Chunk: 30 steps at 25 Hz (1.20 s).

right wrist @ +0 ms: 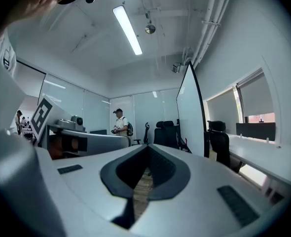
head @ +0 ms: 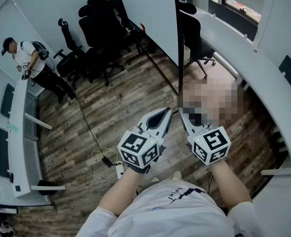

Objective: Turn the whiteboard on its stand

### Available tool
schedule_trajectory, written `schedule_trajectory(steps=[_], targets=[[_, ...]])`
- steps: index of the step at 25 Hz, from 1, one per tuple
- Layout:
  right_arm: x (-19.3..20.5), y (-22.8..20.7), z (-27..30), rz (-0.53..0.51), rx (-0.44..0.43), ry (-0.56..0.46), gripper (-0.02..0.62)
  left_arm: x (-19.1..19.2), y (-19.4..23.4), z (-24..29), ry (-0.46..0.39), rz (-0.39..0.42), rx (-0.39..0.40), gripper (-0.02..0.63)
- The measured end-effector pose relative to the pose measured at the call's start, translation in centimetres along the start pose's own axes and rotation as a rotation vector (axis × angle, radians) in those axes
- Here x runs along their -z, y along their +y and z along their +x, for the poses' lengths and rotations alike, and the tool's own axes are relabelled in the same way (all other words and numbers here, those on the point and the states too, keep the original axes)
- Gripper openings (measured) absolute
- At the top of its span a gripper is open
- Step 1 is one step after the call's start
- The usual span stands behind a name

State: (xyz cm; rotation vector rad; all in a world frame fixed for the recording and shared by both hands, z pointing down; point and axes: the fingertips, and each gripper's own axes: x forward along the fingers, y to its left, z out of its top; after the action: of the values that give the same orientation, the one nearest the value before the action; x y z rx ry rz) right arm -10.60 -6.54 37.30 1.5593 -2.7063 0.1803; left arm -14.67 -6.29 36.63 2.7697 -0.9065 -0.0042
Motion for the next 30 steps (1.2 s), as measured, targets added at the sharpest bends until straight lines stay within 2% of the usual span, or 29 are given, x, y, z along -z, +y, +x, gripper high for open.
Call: schedule_trajectory(steps=[8, 11, 17, 23, 30], targets=[[1.2, -1.6, 0.0, 0.032, -0.030, -0.008, 0.012, 1.5, 0.4, 1.7, 0.005, -0.019, 0.002, 0.012], [1.4, -1.5, 0.4, 0.055, -0.035, -0.034, 0.012, 1.6, 1.2, 1.3, 0.012, -0.003, -0.022, 0.012], [1.1, -4.8, 0.6, 0.069, 0.003, -0.024, 0.012, 1.6, 1.2, 4.1, 0.024, -0.019, -0.005, 0.012], [1.7, -7.4, 3.9, 0.069, 0.039, -0.020, 0.012, 1.5, 4.5, 7.2, 0.020, -0.007, -0.002, 0.012], [1.9, -12.1, 10.2, 0.081, 0.100, -0.026, 0.012, 0.4, 10.3, 12.6, 0.021, 0.017, 0.040, 0.012]])
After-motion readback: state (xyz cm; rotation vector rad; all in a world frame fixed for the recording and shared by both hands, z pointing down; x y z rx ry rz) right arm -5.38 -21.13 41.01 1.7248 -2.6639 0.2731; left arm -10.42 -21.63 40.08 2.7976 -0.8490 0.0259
